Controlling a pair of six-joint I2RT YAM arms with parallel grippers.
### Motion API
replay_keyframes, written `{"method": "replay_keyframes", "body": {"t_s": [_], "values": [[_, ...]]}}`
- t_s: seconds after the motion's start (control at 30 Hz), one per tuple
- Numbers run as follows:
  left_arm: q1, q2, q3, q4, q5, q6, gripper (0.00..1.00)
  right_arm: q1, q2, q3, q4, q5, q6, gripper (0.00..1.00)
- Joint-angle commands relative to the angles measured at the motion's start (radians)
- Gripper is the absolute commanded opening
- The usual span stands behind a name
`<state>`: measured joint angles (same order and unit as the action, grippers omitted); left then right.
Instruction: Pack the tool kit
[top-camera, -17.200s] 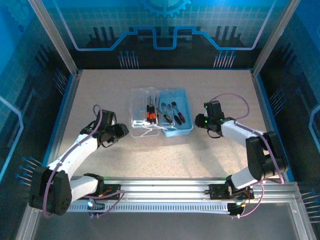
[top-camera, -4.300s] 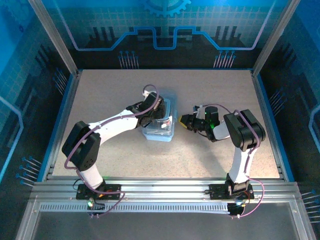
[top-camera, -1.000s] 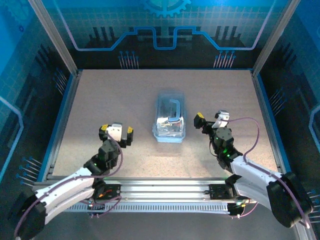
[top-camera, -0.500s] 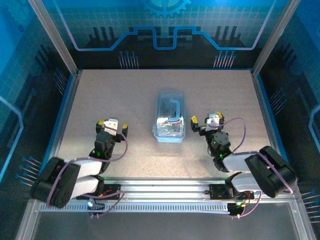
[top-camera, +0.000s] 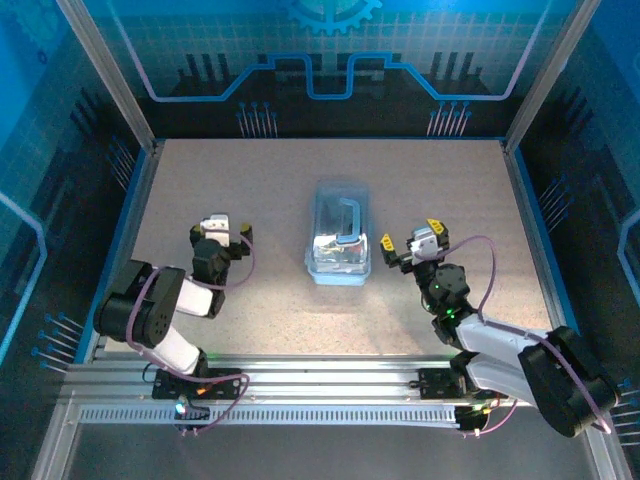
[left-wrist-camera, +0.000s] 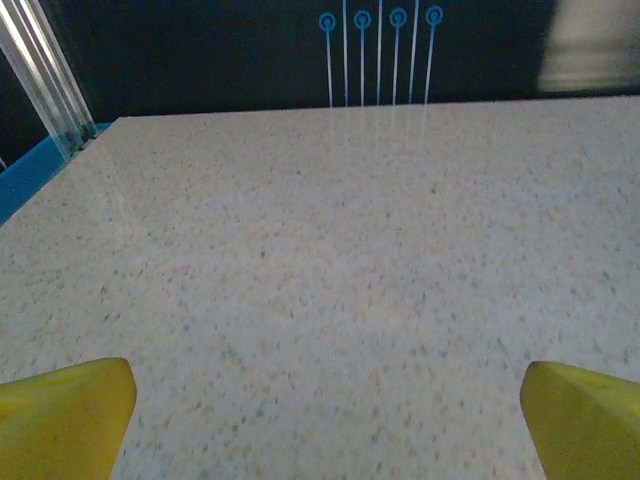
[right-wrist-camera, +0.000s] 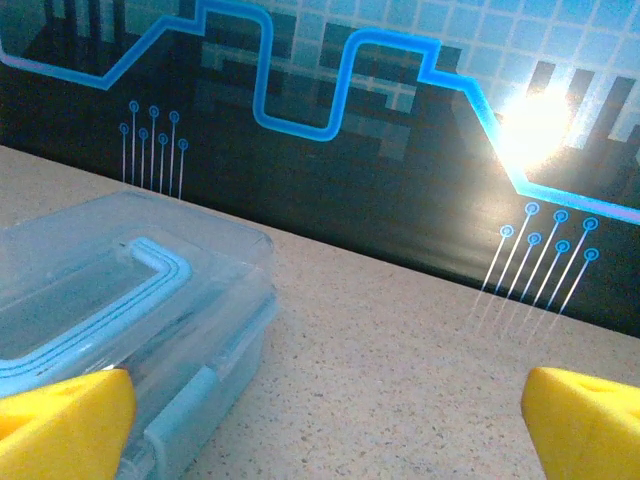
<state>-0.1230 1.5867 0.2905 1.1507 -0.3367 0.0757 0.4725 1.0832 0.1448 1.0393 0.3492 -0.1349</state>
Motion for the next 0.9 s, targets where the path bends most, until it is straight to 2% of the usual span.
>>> {"method": "replay_keyframes", "body": {"t_s": [0.0,0.1,0.2,0.3,0.37,0.47,0.57,0.7,0.8,0.83,0.87], "values": [[0.029,-0.027,0.052,-0.138,-0.017,-0.063,1.00,-0.027,-0.048,0.005,-0.054,-0.037,-0.017,1.00],[0.034,-0.028,0.055,-0.143,-0.011,-0.066,0.99,-0.053,-0.109,-0.016,-0.105,-0.029,-0.017,1.00],[0.034,-0.027,0.056,-0.143,-0.011,-0.067,0.99,-0.126,-0.189,-0.039,-0.201,-0.050,0.026,1.00],[0.034,-0.027,0.056,-0.144,-0.009,-0.067,0.99,-0.177,-0.267,-0.039,-0.355,-0.196,-0.032,1.00],[0.036,-0.027,0.056,-0.145,-0.011,-0.067,0.99,-0.208,-0.265,-0.060,-0.352,-0.289,-0.080,1.00],[0.035,-0.028,0.056,-0.145,-0.010,-0.067,0.99,-0.256,-0.152,-0.113,-0.127,-0.261,-0.039,1.00],[0.036,-0.029,0.057,-0.145,-0.010,-0.067,0.99,-0.301,0.052,-0.102,0.044,-0.293,0.014,1.00],[0.036,-0.028,0.058,-0.147,-0.008,-0.068,0.99,-0.313,0.352,-0.079,0.364,-0.269,0.024,1.00],[0.037,-0.029,0.059,-0.150,-0.004,-0.069,0.99,-0.307,0.527,0.026,0.375,-0.200,0.019,1.00],[0.037,-0.029,0.060,-0.151,-0.003,-0.070,0.99,-0.288,0.504,0.051,0.303,-0.156,0.009,1.00],[0.038,-0.030,0.060,-0.154,-0.003,-0.071,1.00,-0.296,0.485,0.067,0.245,-0.173,0.016,1.00]]}}
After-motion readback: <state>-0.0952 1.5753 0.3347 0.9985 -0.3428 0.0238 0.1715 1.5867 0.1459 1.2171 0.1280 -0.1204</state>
